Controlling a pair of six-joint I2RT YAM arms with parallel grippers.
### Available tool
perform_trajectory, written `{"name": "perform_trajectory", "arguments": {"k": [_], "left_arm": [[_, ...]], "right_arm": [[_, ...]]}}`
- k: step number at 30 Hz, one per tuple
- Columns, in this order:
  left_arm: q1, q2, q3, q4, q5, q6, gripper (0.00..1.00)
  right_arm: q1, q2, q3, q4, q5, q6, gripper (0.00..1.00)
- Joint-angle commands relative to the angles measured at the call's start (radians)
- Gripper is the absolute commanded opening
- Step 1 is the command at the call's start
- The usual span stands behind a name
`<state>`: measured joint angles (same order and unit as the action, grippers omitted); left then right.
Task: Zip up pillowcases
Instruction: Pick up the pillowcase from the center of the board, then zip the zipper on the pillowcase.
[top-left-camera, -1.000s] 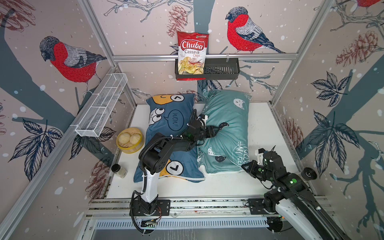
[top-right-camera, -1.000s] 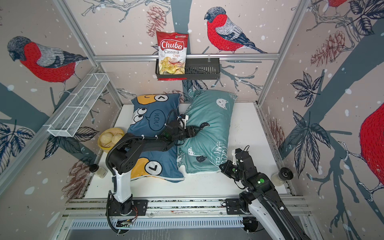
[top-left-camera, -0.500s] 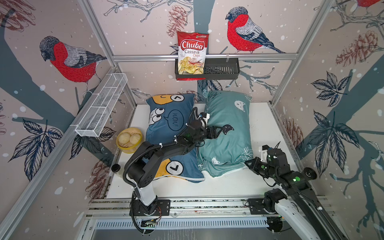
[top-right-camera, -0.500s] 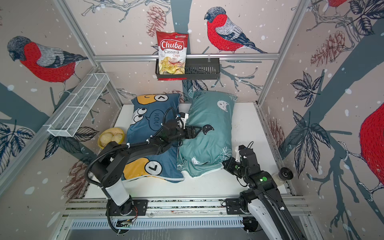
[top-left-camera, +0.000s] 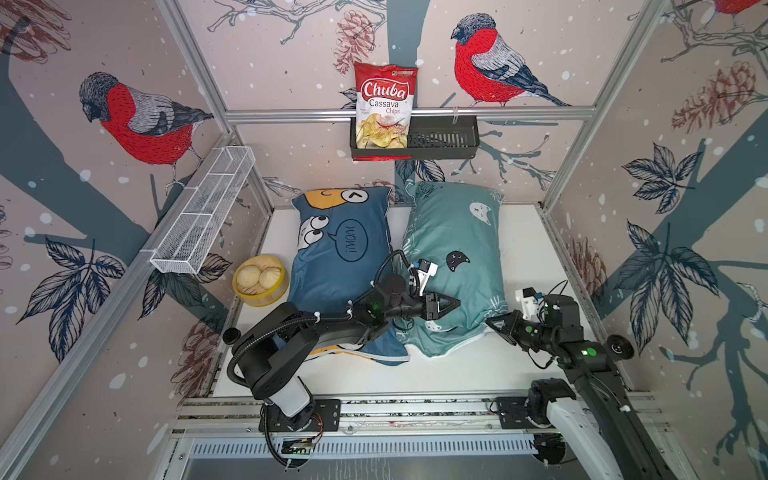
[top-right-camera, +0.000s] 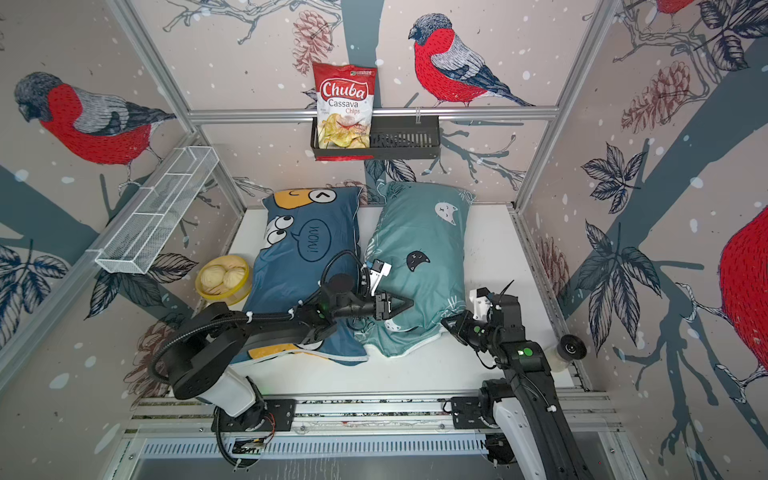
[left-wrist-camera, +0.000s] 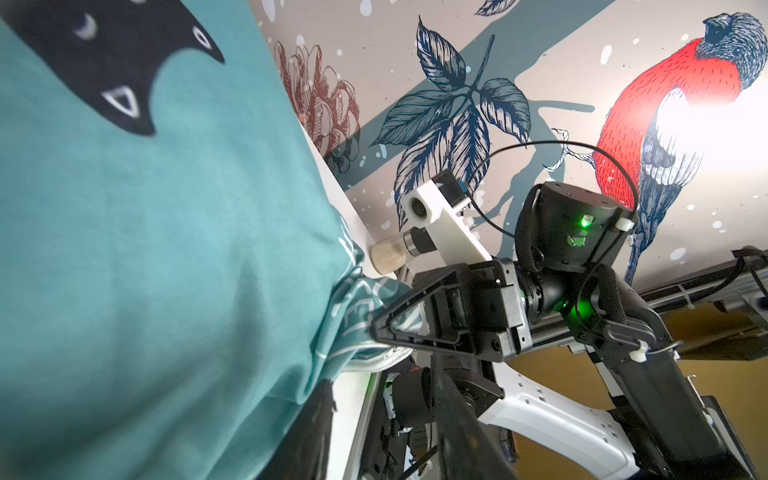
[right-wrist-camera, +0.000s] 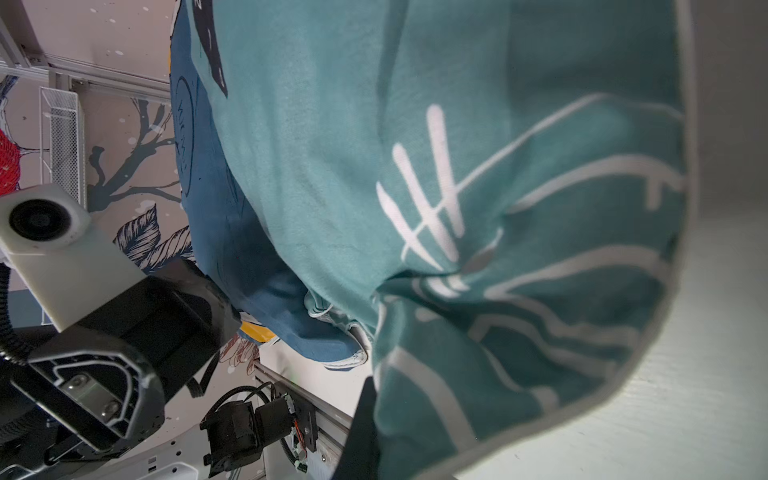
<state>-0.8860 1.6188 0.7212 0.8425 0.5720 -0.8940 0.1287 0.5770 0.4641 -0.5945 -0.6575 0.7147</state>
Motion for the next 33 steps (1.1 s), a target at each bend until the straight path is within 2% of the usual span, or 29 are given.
{"name": "perform_trajectory", "arguments": {"k": [1, 5, 11, 23, 29, 33], "left_arm": [[-0.042, 0.02, 0.005, 0.104, -0.027, -0.026, 0.41], [-0.081, 0.069, 0.02, 0.151, -0.05, -0.067, 0.37], [-0.106, 0.186, 0.039, 0.295, -0.04, -0.178, 0.27], [-0.148, 0.224, 0.082, 0.239, -0.07, -0.169, 0.18], [-0.157, 0.252, 0.1, 0.235, -0.067, -0.178, 0.18], [-0.157, 0.253, 0.099, 0.223, -0.08, -0.169, 0.28]], "right_arm": [[-0.001, 0.007, -0.014, 0.083, -0.057, 0.032, 0.0], [-0.001, 0.012, -0.023, 0.121, -0.064, 0.061, 0.0], [0.003, -0.002, -0.045, 0.148, -0.063, 0.1, 0.0], [0.015, 0.021, -0.047, 0.183, -0.051, 0.109, 0.0], [0.014, 0.03, -0.039, 0.186, -0.056, 0.101, 0.0], [0.014, 0.03, -0.038, 0.185, -0.054, 0.098, 0.0]]}}
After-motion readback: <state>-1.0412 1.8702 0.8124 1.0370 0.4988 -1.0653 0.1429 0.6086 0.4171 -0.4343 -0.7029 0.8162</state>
